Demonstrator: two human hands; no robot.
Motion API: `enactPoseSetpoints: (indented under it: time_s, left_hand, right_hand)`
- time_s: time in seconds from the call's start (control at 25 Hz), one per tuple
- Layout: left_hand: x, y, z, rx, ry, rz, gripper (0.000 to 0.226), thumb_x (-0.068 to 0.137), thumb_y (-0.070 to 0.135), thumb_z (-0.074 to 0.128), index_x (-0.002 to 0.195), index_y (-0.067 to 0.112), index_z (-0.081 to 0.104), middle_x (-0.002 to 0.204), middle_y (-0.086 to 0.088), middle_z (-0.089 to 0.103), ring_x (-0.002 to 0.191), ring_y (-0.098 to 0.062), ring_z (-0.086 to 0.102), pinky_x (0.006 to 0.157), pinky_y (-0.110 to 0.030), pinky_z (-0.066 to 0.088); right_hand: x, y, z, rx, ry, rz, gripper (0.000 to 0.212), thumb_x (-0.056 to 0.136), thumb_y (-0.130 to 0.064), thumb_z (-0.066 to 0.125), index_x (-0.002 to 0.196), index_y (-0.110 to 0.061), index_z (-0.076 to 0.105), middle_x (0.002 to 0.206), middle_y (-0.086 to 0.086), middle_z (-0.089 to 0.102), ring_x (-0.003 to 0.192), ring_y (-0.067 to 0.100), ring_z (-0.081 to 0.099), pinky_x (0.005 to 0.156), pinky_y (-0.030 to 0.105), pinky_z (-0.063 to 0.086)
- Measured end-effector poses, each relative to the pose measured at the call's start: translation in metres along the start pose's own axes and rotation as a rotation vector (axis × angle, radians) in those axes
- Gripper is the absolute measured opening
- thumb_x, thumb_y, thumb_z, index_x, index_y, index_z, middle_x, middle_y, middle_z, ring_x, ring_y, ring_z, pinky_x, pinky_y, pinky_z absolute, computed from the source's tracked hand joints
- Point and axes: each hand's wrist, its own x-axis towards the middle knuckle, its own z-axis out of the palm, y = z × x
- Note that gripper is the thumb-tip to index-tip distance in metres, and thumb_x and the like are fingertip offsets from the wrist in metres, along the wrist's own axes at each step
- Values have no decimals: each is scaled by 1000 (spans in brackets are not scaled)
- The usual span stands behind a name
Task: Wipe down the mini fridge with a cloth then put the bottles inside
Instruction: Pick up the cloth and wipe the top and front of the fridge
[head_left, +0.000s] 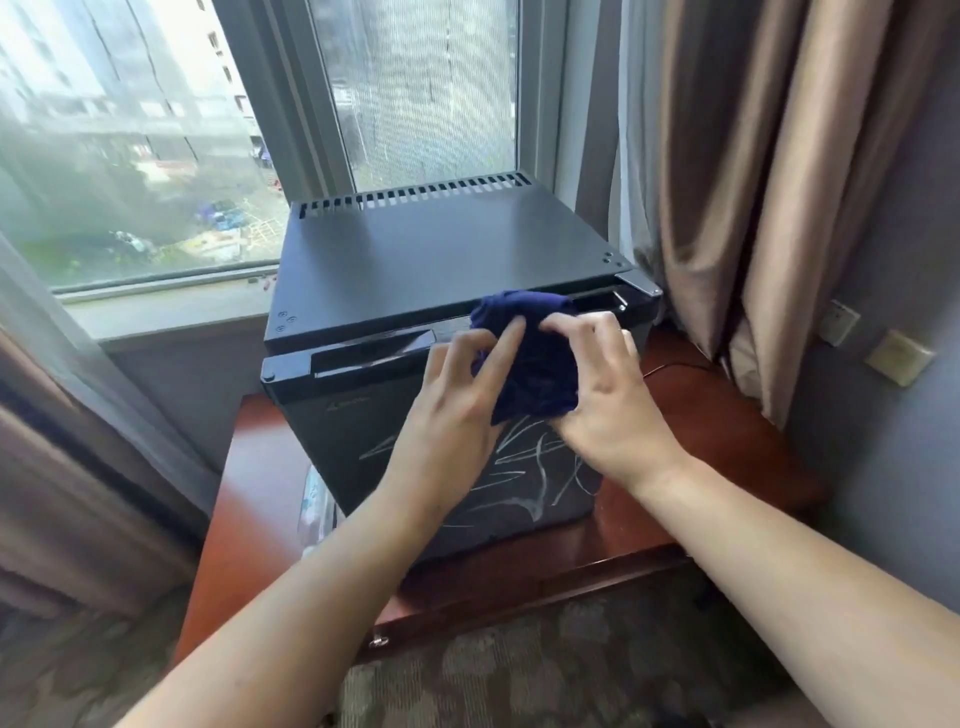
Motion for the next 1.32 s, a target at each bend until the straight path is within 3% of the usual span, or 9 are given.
enactPoseSetpoints:
  time_s: [0.2, 0.36, 0.44, 0.52, 0.64, 0.72, 1.0, 1.16, 1.32]
  left_hand:
    - [-34, -13, 43, -6, 83, -23, 88, 72, -7, 80, 150, 16, 48, 127, -3, 43, 112, -27, 49, 115, -21, 31]
    - [-74, -7, 77, 25, -70, -131, 88, 71, -10, 77, 150, 16, 48, 126, -3, 45, 114, -27, 50, 110, -33, 41]
    - [-82, 4, 80, 42, -106, -198, 89, 70, -11, 77, 150, 16, 48, 126, -3, 45, 114, -28, 51, 109, -35, 42]
    - [-70, 16, 66, 48, -46, -243, 85, 71, -9, 76, 149, 13, 50, 126, -4, 45, 112, -29, 52, 112, -32, 39]
    - [-44, 19, 33, 116, 96, -246, 79, 77, -6, 74, 149, 10, 49, 127, -7, 46, 113, -28, 47, 116, -21, 29]
    - [-45, 13, 23, 165, 107, -263, 77, 80, -3, 75, 151, 10, 47, 128, -9, 47, 114, -26, 45, 115, -17, 27]
    - [-126, -28, 55, 109, 15, -482, 83, 72, -4, 73, 149, 8, 44, 128, -6, 43, 116, -34, 52, 105, -43, 45]
    - [-136, -45, 35, 104, -20, -436, 83, 72, -2, 77, 148, 10, 46, 126, -5, 43, 114, -32, 52, 105, -42, 45]
    - [-92, -58, -30, 133, 148, -327, 78, 73, -3, 76, 146, 4, 49, 124, -4, 40, 111, -32, 52, 105, -38, 45]
  right_hand:
    - [-25, 28, 55, 30, 200, -14, 61, 77, -8, 72, 133, -22, 50, 128, 10, 49, 111, 36, 52, 103, 30, 38]
    - [-61, 54, 78, 64, 43, 7, 59, 73, -12, 73, 129, -19, 55, 122, 10, 50, 109, 36, 54, 101, 37, 45]
    - [-66, 55, 74, 85, -41, 16, 62, 70, -9, 76, 129, -16, 59, 121, 9, 52, 110, 33, 53, 102, 34, 43]
    - [-52, 46, 57, 77, -42, -18, 62, 71, -3, 80, 130, -15, 62, 121, 10, 54, 108, 30, 51, 99, 37, 46]
    - [-18, 24, 33, 83, 4, -147, 63, 76, -6, 80, 136, -15, 61, 124, 9, 53, 105, 28, 49, 96, 38, 48]
    - [-10, 14, 34, 95, 0, -205, 62, 80, -9, 79, 138, -16, 60, 125, 8, 52, 105, 27, 49, 96, 37, 48]
    - [-49, 19, 122, 2, -105, -384, 62, 79, -4, 78, 138, -16, 63, 119, 8, 60, 98, 26, 48, 89, 39, 50]
    - [-50, -1, 139, 34, -75, -385, 57, 82, -8, 78, 137, -15, 65, 116, 9, 61, 95, 26, 49, 86, 43, 54]
    - [2, -46, 105, 98, 91, -442, 50, 87, -13, 74, 136, -14, 68, 117, 13, 65, 99, 24, 49, 90, 36, 55]
